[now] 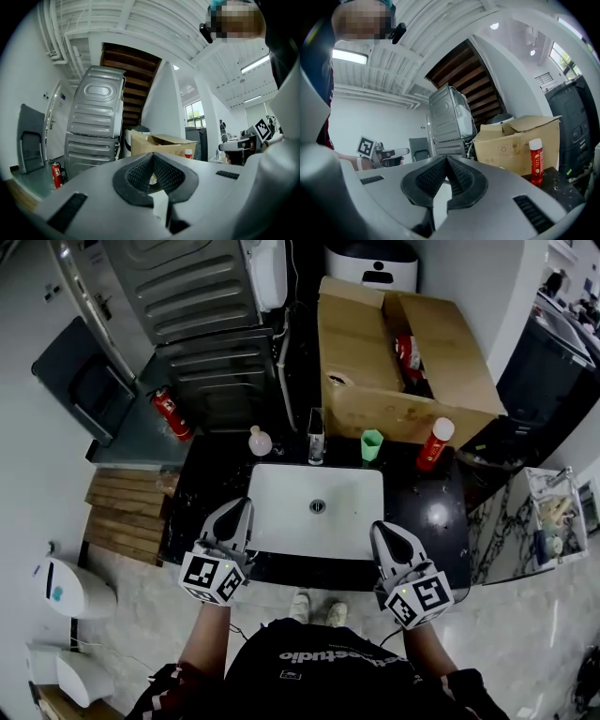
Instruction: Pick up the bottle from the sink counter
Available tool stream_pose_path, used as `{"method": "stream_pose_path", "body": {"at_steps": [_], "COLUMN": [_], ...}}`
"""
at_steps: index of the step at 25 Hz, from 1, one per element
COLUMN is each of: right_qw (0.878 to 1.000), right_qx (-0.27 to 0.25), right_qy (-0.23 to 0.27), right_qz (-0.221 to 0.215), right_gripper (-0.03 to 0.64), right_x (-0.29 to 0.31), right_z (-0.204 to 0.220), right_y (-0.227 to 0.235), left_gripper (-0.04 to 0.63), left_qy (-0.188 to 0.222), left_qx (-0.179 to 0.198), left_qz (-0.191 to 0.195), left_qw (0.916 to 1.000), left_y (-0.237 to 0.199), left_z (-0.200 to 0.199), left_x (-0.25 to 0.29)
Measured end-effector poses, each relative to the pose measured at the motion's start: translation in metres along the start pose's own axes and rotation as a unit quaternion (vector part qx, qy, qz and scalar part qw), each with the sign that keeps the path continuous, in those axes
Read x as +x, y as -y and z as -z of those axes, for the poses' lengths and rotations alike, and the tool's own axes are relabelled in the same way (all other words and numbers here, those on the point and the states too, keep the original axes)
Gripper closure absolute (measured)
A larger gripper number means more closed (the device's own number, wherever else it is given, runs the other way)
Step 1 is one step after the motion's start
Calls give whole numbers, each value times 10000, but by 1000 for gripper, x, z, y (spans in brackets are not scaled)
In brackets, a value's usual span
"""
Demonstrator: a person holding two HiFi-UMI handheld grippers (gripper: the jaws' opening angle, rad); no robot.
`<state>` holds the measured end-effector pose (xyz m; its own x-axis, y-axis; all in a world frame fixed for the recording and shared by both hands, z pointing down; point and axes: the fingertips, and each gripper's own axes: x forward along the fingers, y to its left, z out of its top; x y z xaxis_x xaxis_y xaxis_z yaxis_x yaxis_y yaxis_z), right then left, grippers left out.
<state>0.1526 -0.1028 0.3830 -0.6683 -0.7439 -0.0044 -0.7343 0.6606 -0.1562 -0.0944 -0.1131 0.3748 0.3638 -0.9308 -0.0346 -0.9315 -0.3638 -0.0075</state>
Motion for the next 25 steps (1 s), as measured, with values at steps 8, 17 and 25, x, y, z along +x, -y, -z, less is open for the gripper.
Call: {"method": "stream_pose_path", "body": {"at_steps": [8, 17, 25], "right_qw": [9998, 9990, 9949], "right_qx": [-39, -229, -621], "right_qy": [-181, -85, 29], "right_qz": [6, 369, 791], "right_gripper": [578, 578, 580], "right_x": [30, 67, 128], "right_z": [7, 19, 61], "right_y": [-7, -9, 3], "left_gripper": [581, 572, 471], "left_qy": [-99, -415, -367], "left_qx": [-125, 316, 473], "left_qz": [-162, 199, 269], "left_qw": [9997, 9984, 9978], "left_y": [-33, -68, -109], "left_z": [16, 56, 96], "left_x": [15, 69, 121]}}
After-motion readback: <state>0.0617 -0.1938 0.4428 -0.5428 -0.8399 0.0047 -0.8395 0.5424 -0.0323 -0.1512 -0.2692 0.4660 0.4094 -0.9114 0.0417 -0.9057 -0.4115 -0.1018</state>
